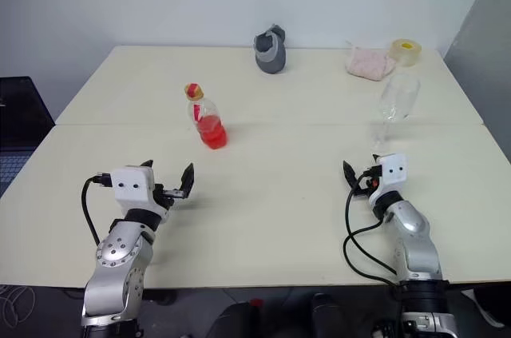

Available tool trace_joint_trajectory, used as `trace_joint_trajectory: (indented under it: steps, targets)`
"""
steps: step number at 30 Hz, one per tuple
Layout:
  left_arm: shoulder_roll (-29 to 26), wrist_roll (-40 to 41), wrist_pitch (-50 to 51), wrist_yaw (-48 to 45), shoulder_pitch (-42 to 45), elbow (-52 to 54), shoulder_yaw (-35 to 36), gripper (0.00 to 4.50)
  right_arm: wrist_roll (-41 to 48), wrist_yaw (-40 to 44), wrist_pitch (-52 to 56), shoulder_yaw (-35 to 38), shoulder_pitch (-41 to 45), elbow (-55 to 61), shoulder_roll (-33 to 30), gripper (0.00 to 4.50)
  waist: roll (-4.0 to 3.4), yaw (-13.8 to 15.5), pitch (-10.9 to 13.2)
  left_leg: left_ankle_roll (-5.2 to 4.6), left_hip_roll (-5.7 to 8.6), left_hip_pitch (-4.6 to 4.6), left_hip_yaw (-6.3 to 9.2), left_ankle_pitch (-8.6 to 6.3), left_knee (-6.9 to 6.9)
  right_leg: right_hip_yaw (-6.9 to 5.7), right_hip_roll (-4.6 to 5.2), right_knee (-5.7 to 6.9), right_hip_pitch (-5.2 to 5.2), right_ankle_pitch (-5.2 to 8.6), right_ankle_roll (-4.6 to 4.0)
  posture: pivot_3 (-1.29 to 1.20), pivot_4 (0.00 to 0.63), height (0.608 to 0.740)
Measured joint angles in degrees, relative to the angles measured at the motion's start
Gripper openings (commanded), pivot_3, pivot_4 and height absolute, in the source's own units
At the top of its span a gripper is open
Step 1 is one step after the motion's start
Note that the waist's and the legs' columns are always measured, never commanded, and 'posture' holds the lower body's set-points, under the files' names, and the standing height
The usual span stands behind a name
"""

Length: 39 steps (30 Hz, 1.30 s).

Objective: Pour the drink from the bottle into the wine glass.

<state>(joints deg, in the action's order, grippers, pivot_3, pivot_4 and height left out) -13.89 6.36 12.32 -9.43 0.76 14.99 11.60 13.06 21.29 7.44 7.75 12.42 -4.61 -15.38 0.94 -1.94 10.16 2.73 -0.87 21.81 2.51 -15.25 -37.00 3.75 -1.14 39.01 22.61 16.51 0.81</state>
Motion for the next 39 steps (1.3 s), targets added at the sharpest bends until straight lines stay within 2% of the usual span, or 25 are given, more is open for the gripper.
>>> trace_joint_trajectory:
  steps: [11,18,26,33,39]
  targets:
    - [-1.8,-0.2,-0.7,-0.1,2.6,-2.9,0.1,4.46,0.0,0.5,1.3,-0.2,-0.6,3.5,0.0,4.50,0.08,0.1,0.0,-0.03,0.07,0.04,0.20,0.02,0.01,-0.15,0.09,0.01,0.00,-0.01,0.02,0.00,0.150,0.740]
    - [-1.9,0.3,-3.0,0.2,5.4,-6.0,0.8,4.46,2.0,6.1,4.4,-4.6,-1.1,10.5,-1.5,4.50,0.10,0.2,0.1,-0.03,0.09,0.05,0.27,0.02,0.00,-0.21,0.11,0.02,-0.01,-0.02,0.02,0.00,0.150,0.740]
    - [-2.2,2.9,-2.8,-3.0,13.6,-14.0,1.3,4.46,6.8,13.3,13.0,-10.1,-0.2,21.3,-5.3,4.50,0.21,0.2,0.1,-0.04,0.13,0.06,0.42,0.03,-0.04,-0.37,0.13,0.01,-0.10,-0.02,0.02,0.00,0.150,0.740]
    - [-2.9,2.3,-4.0,-5.2,15.8,-17.5,-0.4,4.46,7.1,11.5,14.1,-9.3,-1.4,22.4,-5.4,4.50,0.26,0.3,0.1,-0.04,0.16,0.09,0.47,0.03,-0.01,-0.45,0.20,0.00,-0.10,-0.17,-0.22,0.00,0.150,0.740]
    - [-3.0,1.7,-5.0,-6.0,15.8,-18.0,-1.2,4.46,3.4,4.5,8.8,-5.9,-5.3,20.2,-2.3,4.50,0.27,0.2,0.1,-0.04,0.17,0.10,0.49,0.03,-0.02,-0.47,0.22,0.01,-0.10,-0.19,-0.22,0.00,0.150,0.740]
